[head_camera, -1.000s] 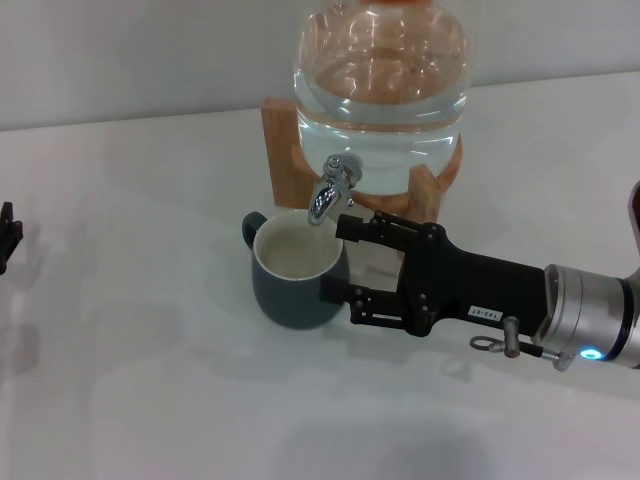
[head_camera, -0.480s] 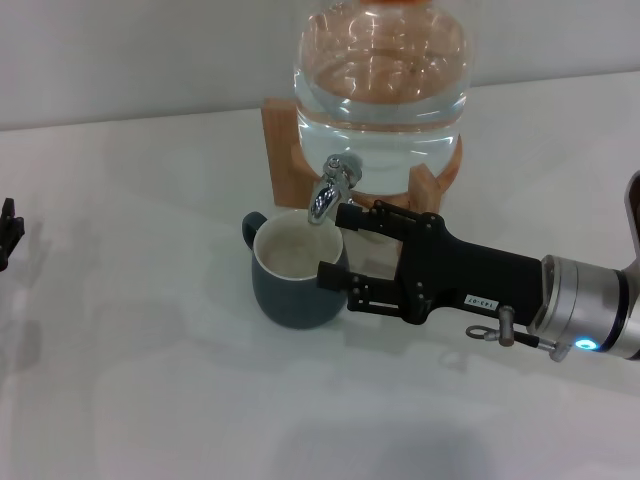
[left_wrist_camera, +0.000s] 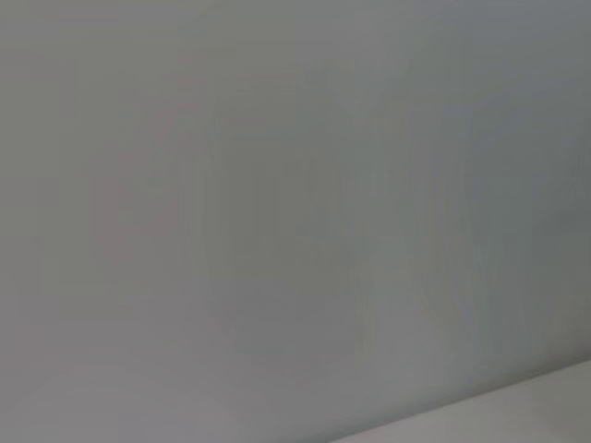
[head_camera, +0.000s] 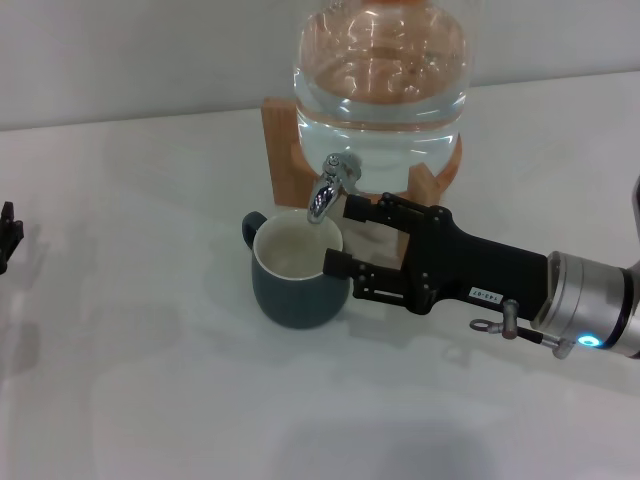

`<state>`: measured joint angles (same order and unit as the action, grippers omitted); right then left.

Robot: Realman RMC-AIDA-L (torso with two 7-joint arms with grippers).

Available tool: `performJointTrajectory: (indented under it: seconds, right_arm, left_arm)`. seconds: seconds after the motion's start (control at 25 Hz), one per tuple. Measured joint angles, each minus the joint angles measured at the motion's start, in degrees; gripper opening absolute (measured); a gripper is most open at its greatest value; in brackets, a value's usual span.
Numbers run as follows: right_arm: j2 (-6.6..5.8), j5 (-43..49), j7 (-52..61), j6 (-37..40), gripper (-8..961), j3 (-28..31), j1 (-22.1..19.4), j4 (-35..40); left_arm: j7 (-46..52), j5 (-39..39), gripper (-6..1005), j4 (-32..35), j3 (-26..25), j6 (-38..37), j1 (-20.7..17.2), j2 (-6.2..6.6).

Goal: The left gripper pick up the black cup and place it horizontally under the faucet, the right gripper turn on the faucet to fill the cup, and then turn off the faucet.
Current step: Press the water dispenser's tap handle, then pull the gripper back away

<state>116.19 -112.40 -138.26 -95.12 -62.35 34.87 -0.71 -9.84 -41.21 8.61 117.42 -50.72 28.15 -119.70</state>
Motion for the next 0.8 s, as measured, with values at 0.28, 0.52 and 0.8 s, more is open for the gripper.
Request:
performJointTrajectory:
  seconds: [0.28,0.52,0.8]
  right_arm:
    - [0.00,-0.1,-0.1,0.0,795,0.8,-0.8,0.1]
    - [0.04,-0.3,-0.2,-0.1,795,0.8,-1.2,0.6]
    - [0.09,-1.5,-0.2,-0.4,794,0.8,-2.5,1.8]
  left_arm:
    - [-0.1,0.0,860,0.0,0.0,0.5,-0.1,0.00]
    - [-0.1,0.0,860,0.0,0.0,0.5,-0.1,-0.01]
    - [-0.1,0.0,860,0.0,0.0,0.5,-0.2,0.00]
